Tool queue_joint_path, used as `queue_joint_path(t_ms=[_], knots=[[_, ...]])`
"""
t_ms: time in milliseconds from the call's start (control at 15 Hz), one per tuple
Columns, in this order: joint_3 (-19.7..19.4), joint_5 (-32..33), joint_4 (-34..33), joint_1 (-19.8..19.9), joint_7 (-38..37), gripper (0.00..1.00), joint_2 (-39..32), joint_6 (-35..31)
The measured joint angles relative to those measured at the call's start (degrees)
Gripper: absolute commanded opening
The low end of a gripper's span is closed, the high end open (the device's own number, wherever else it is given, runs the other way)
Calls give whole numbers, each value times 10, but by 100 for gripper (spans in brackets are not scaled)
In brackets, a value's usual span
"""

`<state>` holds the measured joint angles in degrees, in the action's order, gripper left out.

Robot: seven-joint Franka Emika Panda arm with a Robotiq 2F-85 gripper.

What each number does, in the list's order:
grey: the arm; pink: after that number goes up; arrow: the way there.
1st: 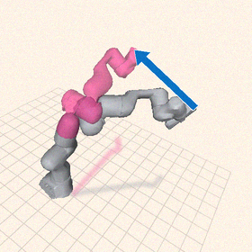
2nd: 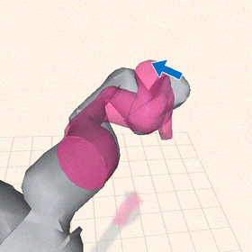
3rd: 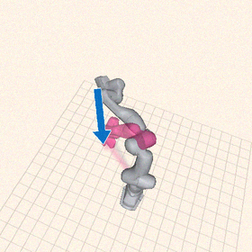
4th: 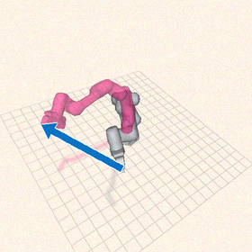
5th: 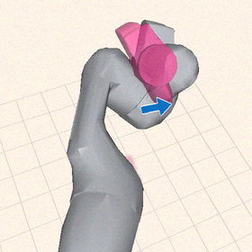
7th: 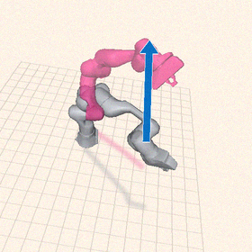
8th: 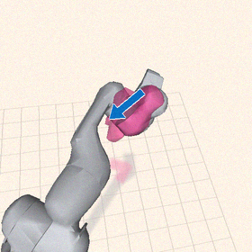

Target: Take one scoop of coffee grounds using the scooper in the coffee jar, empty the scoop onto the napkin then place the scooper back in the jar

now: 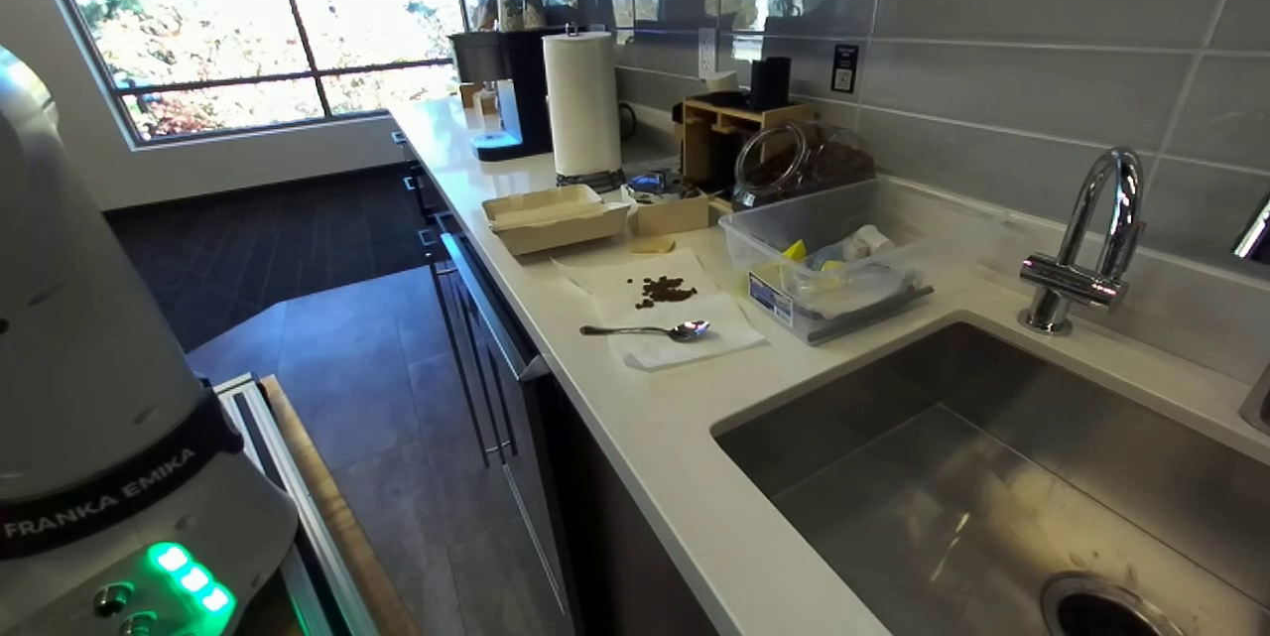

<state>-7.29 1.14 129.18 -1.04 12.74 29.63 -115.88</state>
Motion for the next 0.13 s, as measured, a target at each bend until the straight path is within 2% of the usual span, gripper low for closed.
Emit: queue_joint_path(t_ms=[133], knots=[[5, 0, 0, 0, 0, 100, -5, 0]])
